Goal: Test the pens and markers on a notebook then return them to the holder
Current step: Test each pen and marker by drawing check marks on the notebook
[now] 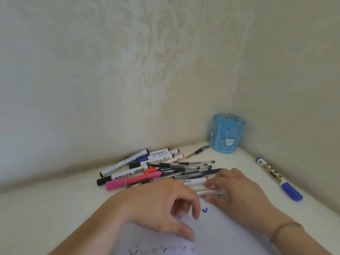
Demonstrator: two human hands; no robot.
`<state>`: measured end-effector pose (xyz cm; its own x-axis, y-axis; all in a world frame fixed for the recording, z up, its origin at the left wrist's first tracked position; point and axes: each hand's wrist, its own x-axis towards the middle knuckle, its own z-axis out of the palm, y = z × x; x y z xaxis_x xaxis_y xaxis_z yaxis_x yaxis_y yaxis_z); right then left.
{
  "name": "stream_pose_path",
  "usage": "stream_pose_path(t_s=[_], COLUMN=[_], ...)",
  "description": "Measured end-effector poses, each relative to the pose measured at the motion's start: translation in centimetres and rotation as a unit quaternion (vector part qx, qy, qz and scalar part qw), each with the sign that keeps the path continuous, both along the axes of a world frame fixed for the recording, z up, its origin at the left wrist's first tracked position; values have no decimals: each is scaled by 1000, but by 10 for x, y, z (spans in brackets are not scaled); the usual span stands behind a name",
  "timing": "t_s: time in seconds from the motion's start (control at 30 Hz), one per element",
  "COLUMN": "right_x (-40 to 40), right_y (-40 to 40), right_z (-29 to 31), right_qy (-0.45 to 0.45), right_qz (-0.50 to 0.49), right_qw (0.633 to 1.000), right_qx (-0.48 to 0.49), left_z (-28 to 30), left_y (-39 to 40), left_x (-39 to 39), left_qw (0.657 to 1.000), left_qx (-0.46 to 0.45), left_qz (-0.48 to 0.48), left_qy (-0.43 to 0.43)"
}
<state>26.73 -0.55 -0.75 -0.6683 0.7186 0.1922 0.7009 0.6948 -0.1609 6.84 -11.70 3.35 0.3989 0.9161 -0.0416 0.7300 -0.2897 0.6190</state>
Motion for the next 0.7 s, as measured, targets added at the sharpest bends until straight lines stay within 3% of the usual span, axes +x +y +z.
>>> stream_pose_path(t_s=[0.07, 0.13, 0.17, 0.23, 0.3, 0.37, 0.43, 0.53, 0.57, 0.7], right_x=[4, 9, 13, 22, 29, 29, 25, 15, 12, 4], right_y=[2, 4, 4, 2, -2, -9, -15, -28, -31, -37], right_z=[0, 3, 8, 19, 29, 35, 35, 31, 28, 18], right_qy=[21, 42, 77, 208, 329, 423, 501, 561, 557, 476], right_qz=[3, 7, 4, -10, -9, 8, 30, 48, 58, 68], right_qw=[1000, 999, 997, 975, 934, 882, 824, 750, 741, 803], right_qx=[-18, -15, -23, -77, -141, -208, -262, -346, -371, -352], left_z=[7, 3, -3, -18, -26, -27, -30, -33, -35, -36], left_y=[-3, -1, 2, 7, 9, 12, 15, 13, 13, 9], left_x=[-3, -2, 0, 8, 16, 24, 27, 27, 28, 35], left_qw=[996, 995, 998, 983, 937, 900, 896, 925, 936, 959], left_qx=[-82, -92, -56, 112, 292, 384, 395, 333, 313, 272], left_qz=[-42, -27, 6, 108, 187, 204, 194, 182, 162, 72], left_qy=[-16, 9, 35, 100, 52, 21, 53, 22, 11, 19])
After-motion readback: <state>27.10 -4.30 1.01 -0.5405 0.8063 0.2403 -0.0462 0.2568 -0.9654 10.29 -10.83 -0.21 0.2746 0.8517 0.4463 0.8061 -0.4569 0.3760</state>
